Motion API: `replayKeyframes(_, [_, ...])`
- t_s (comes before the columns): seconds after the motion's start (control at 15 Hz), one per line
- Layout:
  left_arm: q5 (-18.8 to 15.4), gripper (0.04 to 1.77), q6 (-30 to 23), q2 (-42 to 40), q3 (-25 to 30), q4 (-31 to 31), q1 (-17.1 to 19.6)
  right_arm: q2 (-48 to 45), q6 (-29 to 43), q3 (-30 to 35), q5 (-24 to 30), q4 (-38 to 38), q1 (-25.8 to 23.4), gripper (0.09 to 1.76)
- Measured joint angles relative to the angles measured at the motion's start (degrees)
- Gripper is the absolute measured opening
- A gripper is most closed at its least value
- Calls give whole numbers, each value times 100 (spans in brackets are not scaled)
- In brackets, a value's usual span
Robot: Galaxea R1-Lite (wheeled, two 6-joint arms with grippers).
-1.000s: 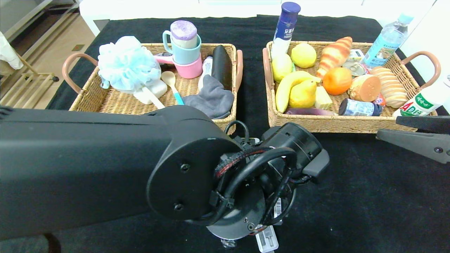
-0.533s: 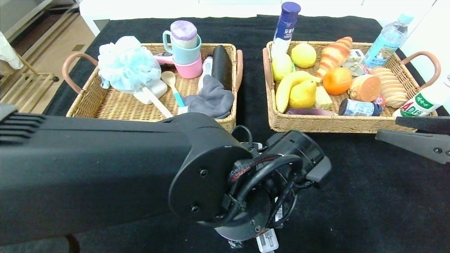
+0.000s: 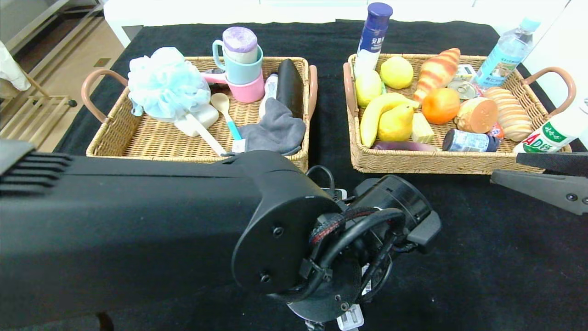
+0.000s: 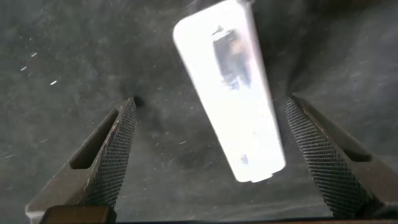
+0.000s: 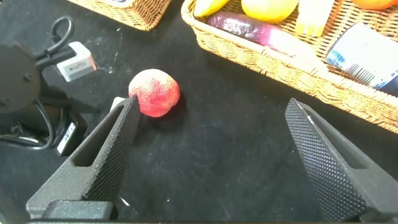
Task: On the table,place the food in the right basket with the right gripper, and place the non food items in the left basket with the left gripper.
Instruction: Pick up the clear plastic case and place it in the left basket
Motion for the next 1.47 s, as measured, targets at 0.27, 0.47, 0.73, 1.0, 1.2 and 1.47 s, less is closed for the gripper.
replayKeyframes(0.27, [291,172,91,63,-135,196,-30,0,5,5,1,5,0,171])
replayKeyframes(0.47, [323,172,116,110,-150,199,-52,0,0,9,1,5,0,171])
replayKeyframes(0.73, [323,172,119,154,-150,207,-66,0,0,9,1,2,0,171])
replayKeyframes(1.0, [319,156,117,165,-152,207,-68,0,0,0,1,0,0,171])
replayKeyframes(1.2, [319,109,117,167,-148,205,-66,0,-1,2,1,5,0,171])
replayKeyframes(1.47, [322,66,111,154,-139,207,-66,0,0,9,1,5,7,171])
